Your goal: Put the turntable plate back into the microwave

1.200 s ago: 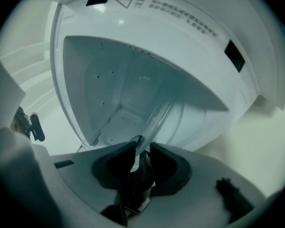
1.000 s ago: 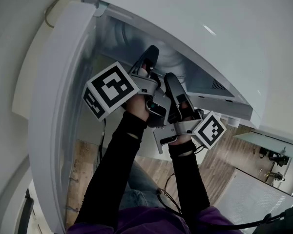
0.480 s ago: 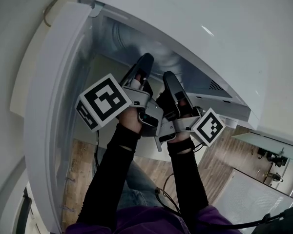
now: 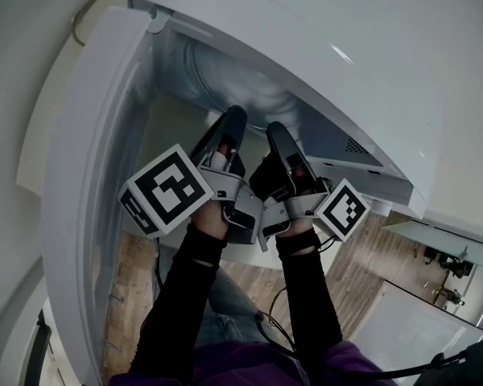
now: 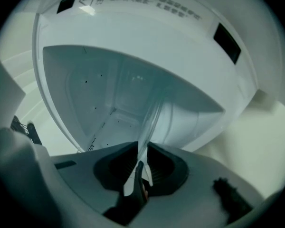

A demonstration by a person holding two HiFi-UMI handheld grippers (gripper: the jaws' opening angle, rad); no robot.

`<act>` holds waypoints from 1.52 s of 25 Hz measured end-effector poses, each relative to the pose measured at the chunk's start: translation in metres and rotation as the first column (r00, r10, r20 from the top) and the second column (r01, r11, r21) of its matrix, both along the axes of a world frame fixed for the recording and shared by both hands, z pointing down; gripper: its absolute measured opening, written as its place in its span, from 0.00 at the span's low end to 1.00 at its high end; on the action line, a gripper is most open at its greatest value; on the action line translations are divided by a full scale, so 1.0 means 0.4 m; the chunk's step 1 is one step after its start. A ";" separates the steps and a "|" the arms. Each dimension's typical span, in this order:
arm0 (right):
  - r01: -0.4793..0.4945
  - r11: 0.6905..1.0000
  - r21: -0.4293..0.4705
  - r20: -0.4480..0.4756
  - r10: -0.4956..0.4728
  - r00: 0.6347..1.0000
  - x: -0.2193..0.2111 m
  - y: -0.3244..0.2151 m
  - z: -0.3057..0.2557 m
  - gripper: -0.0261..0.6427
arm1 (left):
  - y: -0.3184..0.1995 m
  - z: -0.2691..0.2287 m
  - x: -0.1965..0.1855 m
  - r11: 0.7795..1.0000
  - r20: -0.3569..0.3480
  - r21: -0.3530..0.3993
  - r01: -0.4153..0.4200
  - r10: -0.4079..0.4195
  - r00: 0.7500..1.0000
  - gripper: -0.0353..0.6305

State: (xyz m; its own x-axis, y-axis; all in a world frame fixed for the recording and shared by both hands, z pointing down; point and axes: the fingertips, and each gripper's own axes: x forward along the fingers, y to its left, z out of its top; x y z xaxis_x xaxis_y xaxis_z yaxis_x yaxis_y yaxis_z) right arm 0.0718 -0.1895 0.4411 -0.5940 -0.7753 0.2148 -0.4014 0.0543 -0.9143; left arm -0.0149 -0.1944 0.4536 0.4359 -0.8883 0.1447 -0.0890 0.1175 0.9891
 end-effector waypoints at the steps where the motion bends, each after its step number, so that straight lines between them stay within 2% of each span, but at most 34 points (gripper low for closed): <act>1: -0.003 1.000 -0.002 -0.004 0.003 1.000 0.002 -0.001 0.000 0.14 | 0.004 0.003 0.001 1.000 -0.027 0.007 -0.004 0.004 1.000 0.19; 3: -0.003 1.000 -0.005 -0.012 0.003 1.000 0.005 -0.002 0.001 0.14 | 0.006 0.007 0.005 1.000 -0.092 0.021 -0.013 0.015 0.996 0.20; 7: -0.013 1.000 -0.016 -0.026 0.013 1.000 0.014 -0.001 0.013 0.14 | 0.009 0.012 0.018 0.997 -0.112 0.024 -0.075 0.078 0.991 0.16; 13: -0.012 1.000 -0.028 -0.030 0.011 0.999 0.008 0.007 0.023 0.14 | 0.015 0.011 0.012 0.996 -0.087 -0.027 -0.084 0.082 0.993 0.12; 17: -0.024 0.999 -0.029 -0.025 0.023 0.999 0.010 0.002 0.023 0.14 | 0.019 0.008 0.008 0.998 -0.063 -0.021 -0.066 0.064 0.996 0.13; 20: -0.040 0.998 -0.039 -0.042 0.038 0.998 0.028 0.004 0.023 0.14 | 0.035 0.012 0.025 0.997 -0.093 -0.030 -0.069 0.066 0.994 0.15; 25: -0.041 0.999 -0.029 -0.048 0.040 0.998 0.029 -0.005 0.022 0.14 | 0.037 0.012 0.028 0.995 -0.088 -0.038 -0.091 0.087 0.992 0.13; 38: -0.027 0.999 -0.043 -0.135 0.021 0.991 0.030 -0.012 0.024 0.14 | 0.020 0.016 0.030 0.999 -0.105 -0.045 -0.021 0.016 0.994 0.10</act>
State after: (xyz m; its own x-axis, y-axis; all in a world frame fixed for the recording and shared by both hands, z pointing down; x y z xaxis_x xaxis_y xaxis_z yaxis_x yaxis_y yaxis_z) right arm 0.0838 -0.1943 0.4506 -0.5389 -0.7767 0.3260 -0.5217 0.0039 -0.8531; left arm -0.0031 -0.1863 0.4599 0.4671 -0.8734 0.1378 0.0123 0.1623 0.9867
